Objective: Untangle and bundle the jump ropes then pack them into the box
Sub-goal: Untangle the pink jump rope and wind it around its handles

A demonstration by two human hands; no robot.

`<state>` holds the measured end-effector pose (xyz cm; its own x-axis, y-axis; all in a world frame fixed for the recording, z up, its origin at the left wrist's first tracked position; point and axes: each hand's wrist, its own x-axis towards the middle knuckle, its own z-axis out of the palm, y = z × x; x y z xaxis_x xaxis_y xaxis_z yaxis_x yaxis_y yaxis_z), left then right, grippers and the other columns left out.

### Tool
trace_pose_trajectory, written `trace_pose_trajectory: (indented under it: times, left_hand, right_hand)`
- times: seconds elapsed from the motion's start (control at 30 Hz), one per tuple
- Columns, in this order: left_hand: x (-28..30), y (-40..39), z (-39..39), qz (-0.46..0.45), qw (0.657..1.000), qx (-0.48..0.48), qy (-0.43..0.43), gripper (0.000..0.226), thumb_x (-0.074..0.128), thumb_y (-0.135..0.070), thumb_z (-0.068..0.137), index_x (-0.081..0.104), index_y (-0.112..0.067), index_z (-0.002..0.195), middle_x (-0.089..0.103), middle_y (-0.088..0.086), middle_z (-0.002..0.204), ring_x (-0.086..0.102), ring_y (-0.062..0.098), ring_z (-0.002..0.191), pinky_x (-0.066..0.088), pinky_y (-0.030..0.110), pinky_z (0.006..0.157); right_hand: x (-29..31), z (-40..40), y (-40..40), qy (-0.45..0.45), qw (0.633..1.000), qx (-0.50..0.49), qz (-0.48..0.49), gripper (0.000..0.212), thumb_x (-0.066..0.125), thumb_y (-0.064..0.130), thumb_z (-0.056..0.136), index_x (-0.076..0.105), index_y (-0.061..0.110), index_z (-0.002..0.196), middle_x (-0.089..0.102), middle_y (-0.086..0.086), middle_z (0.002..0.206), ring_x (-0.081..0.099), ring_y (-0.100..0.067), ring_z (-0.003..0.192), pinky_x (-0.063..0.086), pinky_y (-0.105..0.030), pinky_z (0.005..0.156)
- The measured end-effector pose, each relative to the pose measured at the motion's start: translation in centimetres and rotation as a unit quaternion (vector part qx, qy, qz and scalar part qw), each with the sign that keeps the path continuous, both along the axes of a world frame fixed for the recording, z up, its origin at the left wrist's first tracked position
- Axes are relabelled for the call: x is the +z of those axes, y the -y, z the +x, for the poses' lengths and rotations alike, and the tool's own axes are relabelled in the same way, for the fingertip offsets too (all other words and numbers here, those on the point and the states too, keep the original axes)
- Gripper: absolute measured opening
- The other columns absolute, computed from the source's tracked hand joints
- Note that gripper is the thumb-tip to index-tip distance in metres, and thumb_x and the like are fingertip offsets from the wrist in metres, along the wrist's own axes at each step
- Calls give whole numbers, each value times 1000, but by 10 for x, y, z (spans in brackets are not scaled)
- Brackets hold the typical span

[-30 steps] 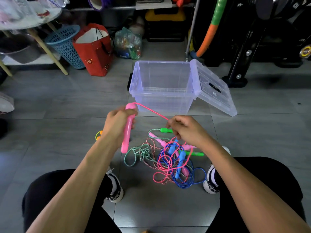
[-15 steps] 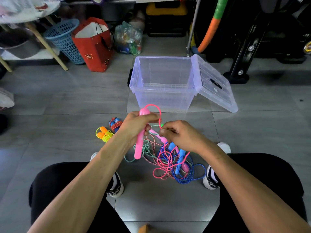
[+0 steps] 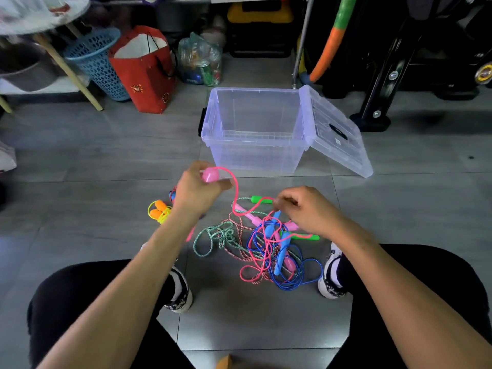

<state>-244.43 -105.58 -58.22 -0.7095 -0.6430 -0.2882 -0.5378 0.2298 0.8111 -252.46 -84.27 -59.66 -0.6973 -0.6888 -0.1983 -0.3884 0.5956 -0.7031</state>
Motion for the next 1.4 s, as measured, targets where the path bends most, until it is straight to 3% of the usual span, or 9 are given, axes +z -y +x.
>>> trace_pose_trajectory:
  times: [0.07,0.23,0.63,0.8,0.9,1.1,1.23,1.33,1.4]
  left_hand:
    - [2,-15,2,-126,989,-75,-18,30,77,-18,74,62,-20,99,60,-2,86,56,24,73,47,31,63]
    - [2,-39,7,-46,957,-285,-23,26,81,-18,74,72,-25,97,73,-8,93,67,10,85,54,30,81]
    - [-11,10,6,-161,978,-95,89,15,72,-17,75,61,-10,67,56,6,59,52,34,67,40,29,54]
    - [-7,-15,10,-159,953,-256,5,23,76,-14,75,74,-23,95,68,-12,84,58,6,76,36,-1,63]
    - [-6,-36,8,-153,934,-321,-21,14,74,-15,78,74,-20,91,69,-10,79,58,8,69,41,9,62]
    - [-2,-18,1,65,994,-91,4,17,68,1,72,70,-13,64,66,11,58,48,15,37,37,19,39]
    - [-12,17,4,53,993,81,64,22,65,-3,72,66,-12,52,57,3,42,45,17,35,40,20,40]
    - [-18,13,10,-108,980,-78,150,7,65,-12,75,71,-15,73,63,1,54,61,21,53,48,25,52]
    - [-17,-10,13,-167,957,-206,115,30,69,-18,76,71,-23,105,71,0,82,65,22,76,49,24,66]
  right_hand:
    - [-4,2,3,2,1000,10,17,28,53,24,97,67,5,82,56,-13,64,37,-12,55,31,-33,54]
    - [-3,9,12,26,999,35,-12,29,56,18,94,58,27,66,54,-4,60,42,-12,57,35,-32,54]
    - [3,-4,-4,29,999,-23,34,15,60,24,90,69,20,79,66,8,67,63,-13,66,50,-33,66]
    - [5,1,4,24,1000,6,16,18,61,28,92,70,17,82,64,2,66,50,-10,58,42,-33,61]
    - [6,6,14,37,999,6,-28,21,62,29,92,68,15,79,64,-14,70,47,-15,60,38,-33,57]
    - [3,5,11,56,998,-27,6,17,62,29,89,68,19,78,69,3,71,65,-19,68,52,-38,67]
    - [10,-6,-3,34,997,-50,54,23,63,34,88,68,15,77,61,6,60,54,-11,56,42,-29,58]
    - [10,-10,-6,11,998,-66,13,24,62,29,90,67,14,72,52,11,50,42,-3,49,34,-23,53]
    - [11,-6,-3,18,999,-42,-3,25,61,28,92,65,18,69,52,13,49,42,-3,47,34,-20,51]
